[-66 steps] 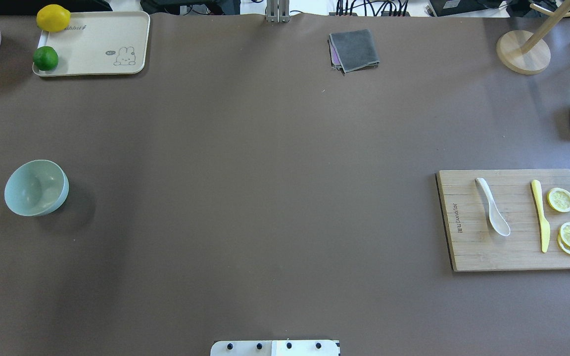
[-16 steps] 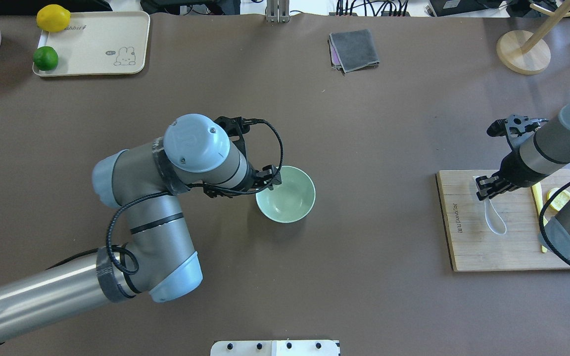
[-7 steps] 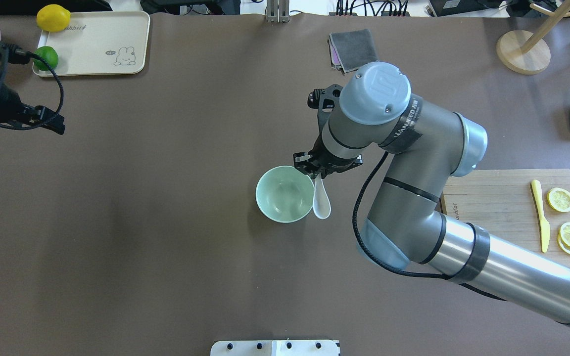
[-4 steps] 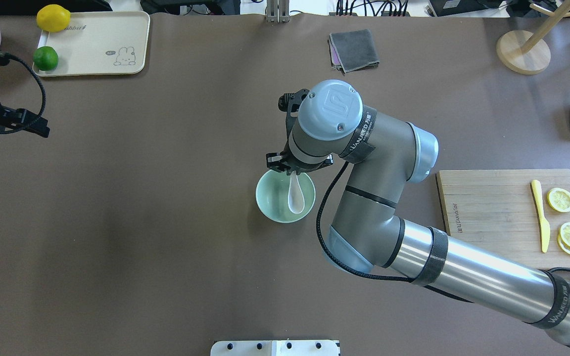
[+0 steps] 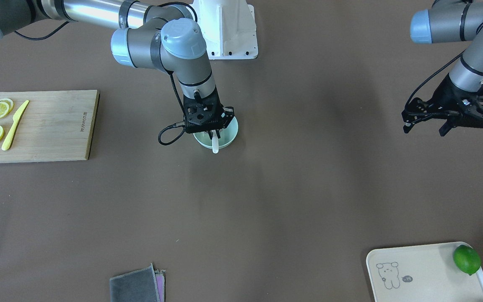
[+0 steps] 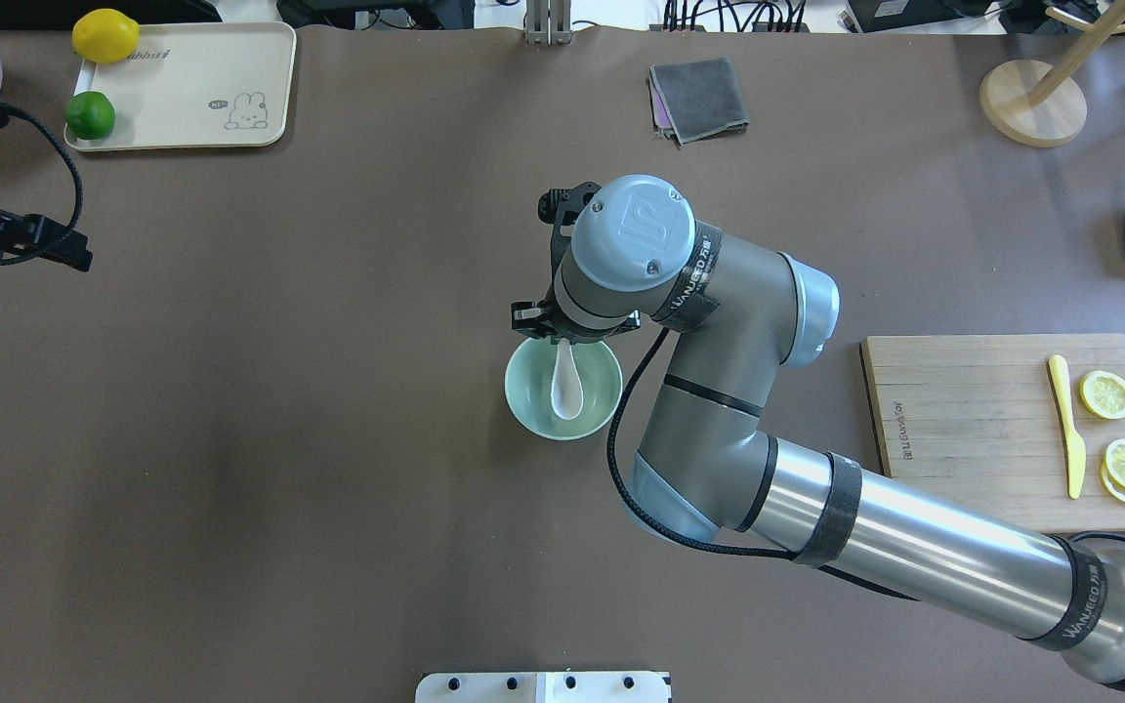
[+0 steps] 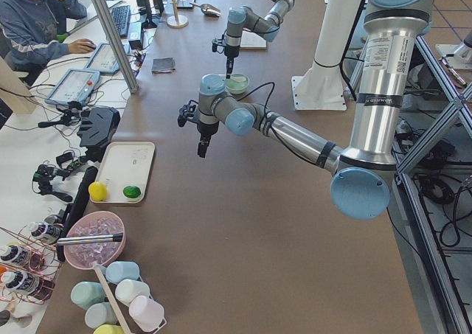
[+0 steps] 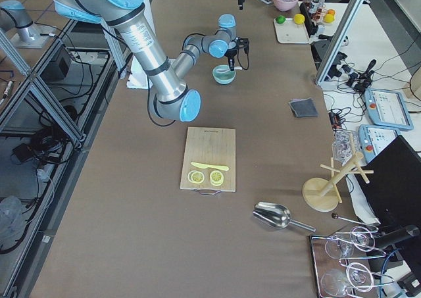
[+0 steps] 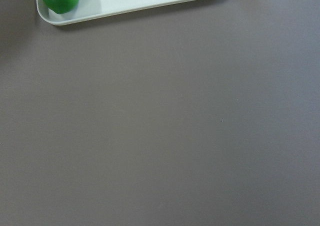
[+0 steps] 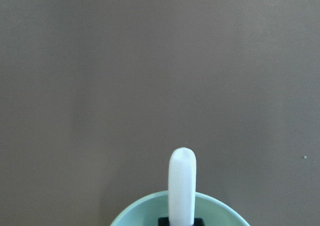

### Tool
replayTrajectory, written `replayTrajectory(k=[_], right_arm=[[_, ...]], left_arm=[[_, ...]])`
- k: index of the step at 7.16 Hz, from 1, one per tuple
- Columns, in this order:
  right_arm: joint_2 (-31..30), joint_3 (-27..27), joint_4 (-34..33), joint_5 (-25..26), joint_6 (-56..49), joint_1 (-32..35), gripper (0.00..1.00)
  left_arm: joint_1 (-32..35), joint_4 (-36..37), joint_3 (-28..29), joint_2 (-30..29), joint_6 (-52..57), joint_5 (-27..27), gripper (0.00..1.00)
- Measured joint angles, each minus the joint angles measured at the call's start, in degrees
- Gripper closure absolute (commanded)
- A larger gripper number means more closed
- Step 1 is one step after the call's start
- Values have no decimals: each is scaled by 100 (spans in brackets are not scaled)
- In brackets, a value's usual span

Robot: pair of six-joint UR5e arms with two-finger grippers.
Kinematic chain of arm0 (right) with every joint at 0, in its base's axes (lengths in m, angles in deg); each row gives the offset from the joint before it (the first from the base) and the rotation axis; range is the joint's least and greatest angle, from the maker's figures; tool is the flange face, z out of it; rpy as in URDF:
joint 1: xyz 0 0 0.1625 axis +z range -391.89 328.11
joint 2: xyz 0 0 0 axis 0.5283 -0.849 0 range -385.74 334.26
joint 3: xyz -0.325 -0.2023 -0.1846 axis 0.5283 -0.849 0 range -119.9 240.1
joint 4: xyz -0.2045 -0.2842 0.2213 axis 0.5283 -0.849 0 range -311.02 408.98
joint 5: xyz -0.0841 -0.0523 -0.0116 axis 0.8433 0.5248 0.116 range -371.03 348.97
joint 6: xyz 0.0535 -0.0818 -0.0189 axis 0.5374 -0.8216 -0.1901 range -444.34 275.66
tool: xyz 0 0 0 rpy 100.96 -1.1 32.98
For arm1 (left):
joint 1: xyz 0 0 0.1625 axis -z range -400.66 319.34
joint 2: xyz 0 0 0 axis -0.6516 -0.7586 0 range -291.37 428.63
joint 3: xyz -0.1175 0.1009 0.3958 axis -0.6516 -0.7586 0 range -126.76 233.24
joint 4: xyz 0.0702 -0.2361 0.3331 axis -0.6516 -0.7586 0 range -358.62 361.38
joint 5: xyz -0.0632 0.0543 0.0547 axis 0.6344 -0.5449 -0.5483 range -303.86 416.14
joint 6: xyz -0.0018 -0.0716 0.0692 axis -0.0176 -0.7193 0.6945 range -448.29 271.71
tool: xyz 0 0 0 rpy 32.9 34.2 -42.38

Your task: Place spoon in bowl

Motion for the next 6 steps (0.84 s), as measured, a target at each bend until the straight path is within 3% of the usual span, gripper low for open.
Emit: replayTrajectory(k=[1, 4, 6], right_arm=[[9, -8, 3, 33, 10, -13, 1], [-84, 124, -1, 28, 11, -11, 1], [-768, 823, -55, -362, -136, 405, 0]], left_arm=[[-1, 2, -10, 0, -9, -2, 3], [3, 12, -14, -2, -7, -1, 3], [260, 79, 11, 37, 272, 60, 3]])
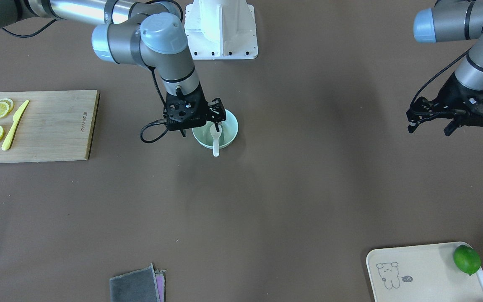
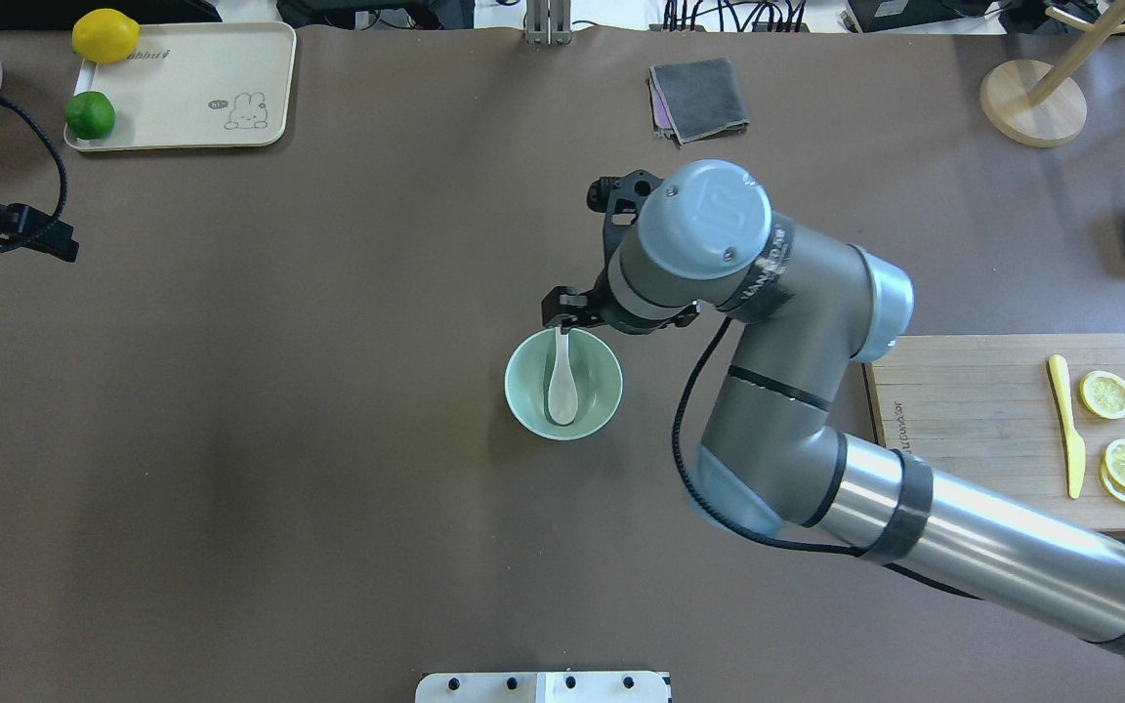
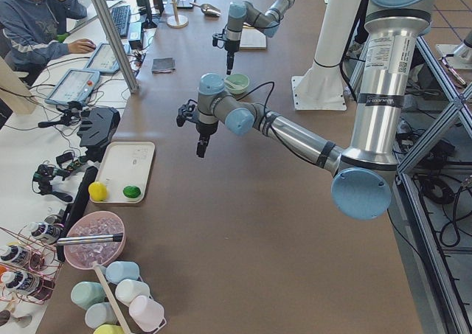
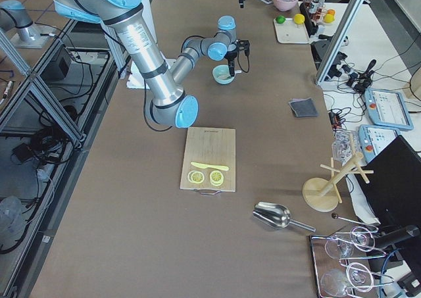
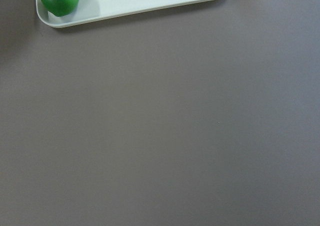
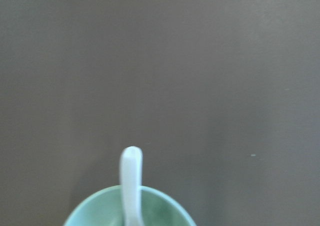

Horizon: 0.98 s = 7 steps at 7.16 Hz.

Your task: Place spoon in bowl

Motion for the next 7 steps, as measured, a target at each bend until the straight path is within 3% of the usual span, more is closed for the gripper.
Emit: replayTrajectory(k=[3, 5, 7], right_arm=[[-1911, 1058, -19, -1180, -1589, 1397, 0], [-3130, 1181, -23, -1704, -3430, 2371, 0], [-4083, 1105, -29, -2031, -5081, 3401, 0]], left_arm=[[1294, 805, 71, 307, 2302, 412, 3], [2127, 1246, 98, 786, 3633, 748, 2], [2365, 1268, 141, 1308, 3929, 912, 2]])
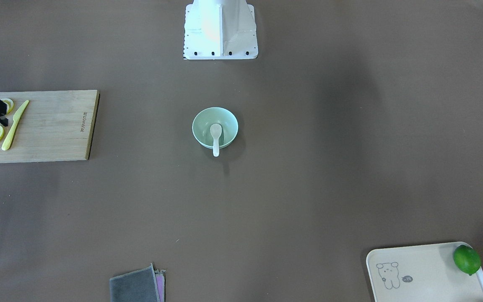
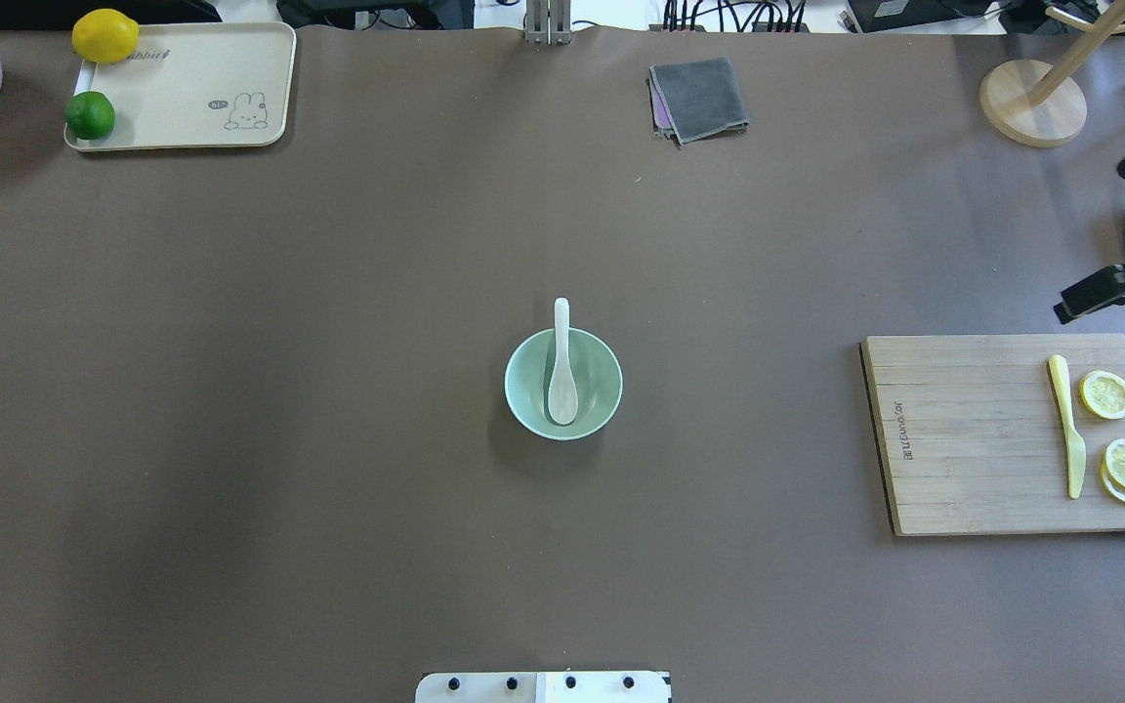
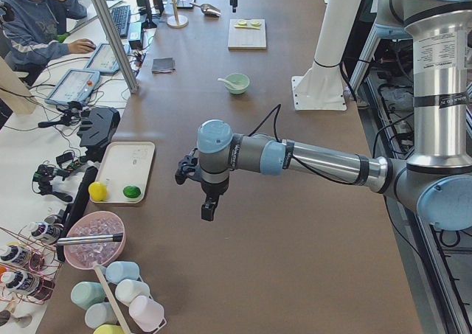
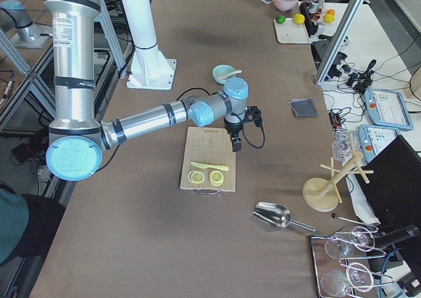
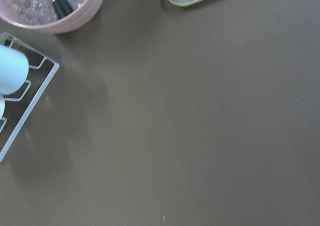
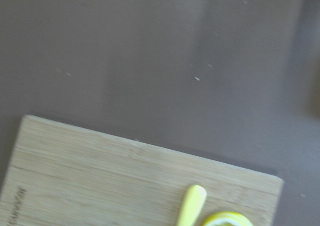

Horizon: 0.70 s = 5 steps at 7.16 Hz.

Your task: Place spoon in bowl

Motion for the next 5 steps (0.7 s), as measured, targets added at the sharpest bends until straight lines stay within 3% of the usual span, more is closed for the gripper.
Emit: replayTrajectory(k=[2, 5], right_arm=[[-541, -98, 4, -60, -784, 686, 0], [-687, -321, 11, -44, -1095, 1215, 0]], left_arm=[[27, -27, 147, 108, 9, 26, 2], [20, -34, 229, 103, 9, 54, 2]])
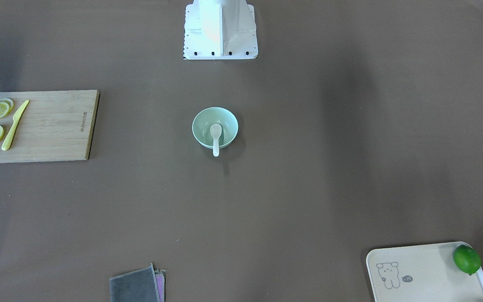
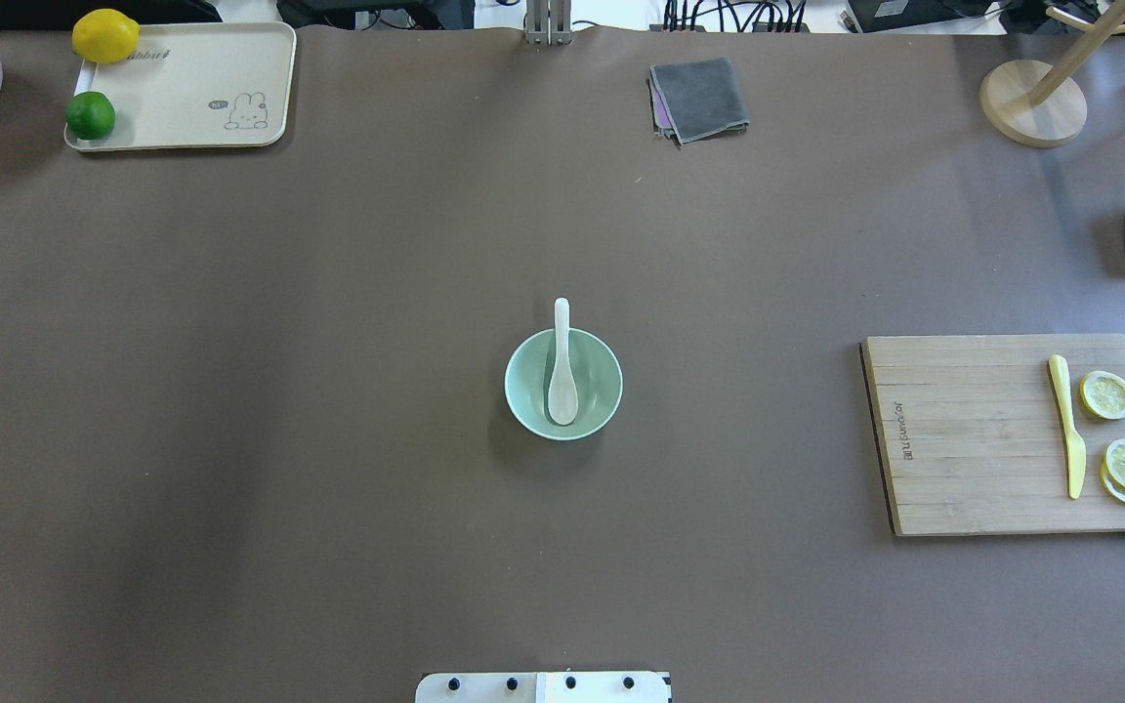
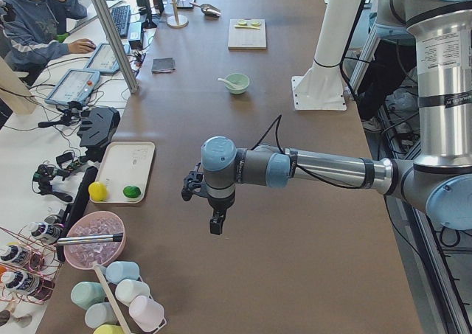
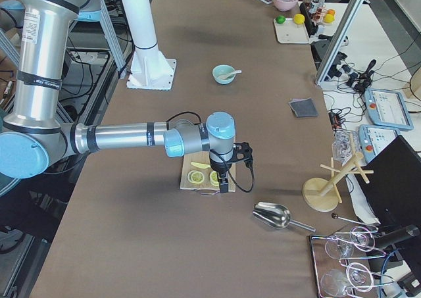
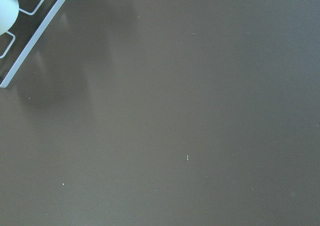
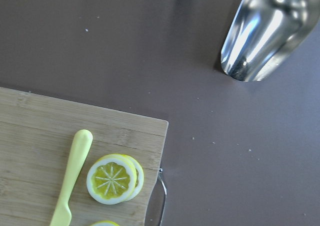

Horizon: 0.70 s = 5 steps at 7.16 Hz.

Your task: Place spoon in bowl

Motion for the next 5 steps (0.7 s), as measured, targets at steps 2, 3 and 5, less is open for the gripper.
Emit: replayTrajectory(k=[2, 3, 5], right_arm=[[-37, -78, 18, -46, -57, 74, 0], [-49, -95, 35, -65, -61, 80, 0], [-44, -96, 63, -80, -61, 84, 0]], left_arm=[[27, 26, -1, -46, -7, 226, 2], [56, 34, 13, -60, -8, 313, 2], [73, 29, 53, -75, -12, 349, 2]])
